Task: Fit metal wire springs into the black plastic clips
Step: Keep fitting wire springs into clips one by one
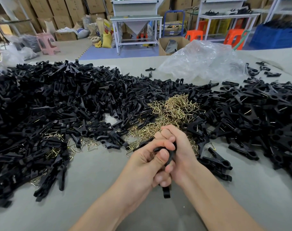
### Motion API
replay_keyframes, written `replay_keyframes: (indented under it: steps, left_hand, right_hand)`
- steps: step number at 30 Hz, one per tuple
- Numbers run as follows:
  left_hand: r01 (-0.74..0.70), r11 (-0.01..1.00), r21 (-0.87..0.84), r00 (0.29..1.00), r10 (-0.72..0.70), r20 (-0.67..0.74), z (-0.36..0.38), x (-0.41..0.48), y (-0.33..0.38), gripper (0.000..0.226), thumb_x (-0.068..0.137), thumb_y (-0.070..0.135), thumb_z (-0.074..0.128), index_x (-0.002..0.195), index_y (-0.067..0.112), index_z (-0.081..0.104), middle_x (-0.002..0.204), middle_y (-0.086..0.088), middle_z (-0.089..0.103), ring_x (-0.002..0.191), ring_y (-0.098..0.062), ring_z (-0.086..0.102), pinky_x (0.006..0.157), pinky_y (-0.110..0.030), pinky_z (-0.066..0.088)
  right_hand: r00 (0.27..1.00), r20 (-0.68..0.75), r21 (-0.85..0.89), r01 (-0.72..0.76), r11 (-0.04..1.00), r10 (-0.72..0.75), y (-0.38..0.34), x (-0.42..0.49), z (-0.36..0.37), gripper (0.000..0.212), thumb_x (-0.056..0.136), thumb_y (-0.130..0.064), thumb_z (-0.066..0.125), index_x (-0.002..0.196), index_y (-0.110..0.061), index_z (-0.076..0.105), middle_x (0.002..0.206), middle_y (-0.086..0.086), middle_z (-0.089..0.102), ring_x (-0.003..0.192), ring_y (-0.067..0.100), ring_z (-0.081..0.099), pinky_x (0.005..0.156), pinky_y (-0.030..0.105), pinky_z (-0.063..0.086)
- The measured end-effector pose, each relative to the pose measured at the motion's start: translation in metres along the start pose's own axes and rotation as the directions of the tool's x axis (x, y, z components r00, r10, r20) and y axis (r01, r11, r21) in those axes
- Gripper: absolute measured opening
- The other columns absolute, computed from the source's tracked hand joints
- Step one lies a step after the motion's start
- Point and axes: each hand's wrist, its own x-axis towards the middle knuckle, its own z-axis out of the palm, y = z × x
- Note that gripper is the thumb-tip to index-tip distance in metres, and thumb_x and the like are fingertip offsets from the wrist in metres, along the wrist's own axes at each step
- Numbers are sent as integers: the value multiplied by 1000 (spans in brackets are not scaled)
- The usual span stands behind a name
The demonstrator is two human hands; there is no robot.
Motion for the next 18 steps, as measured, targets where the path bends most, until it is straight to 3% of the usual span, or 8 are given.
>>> replay_keyframes:
  steps: [11,18]
  left_hand:
    - [56,995,-83,998,-59,-34,-1,0,0,11,93,22,59,93,21,71,61,-4,51,40,-5,34,48,-20,42]
    - [65,993,-98,994,-73,-80,5,1,2,14,86,22,58,85,23,72,60,-5,46,37,-3,36,44,-19,40]
  right_hand:
    - [999,2,-47,39,998,-39,0,-1,-1,47,94,-16,41,49,-21,30,50,-6,27,47,8,24,54,24,24]
    - [997,-19,-57,76,995,-77,3,1,0,46,91,-14,40,47,-20,30,50,-5,27,50,11,22,69,27,36]
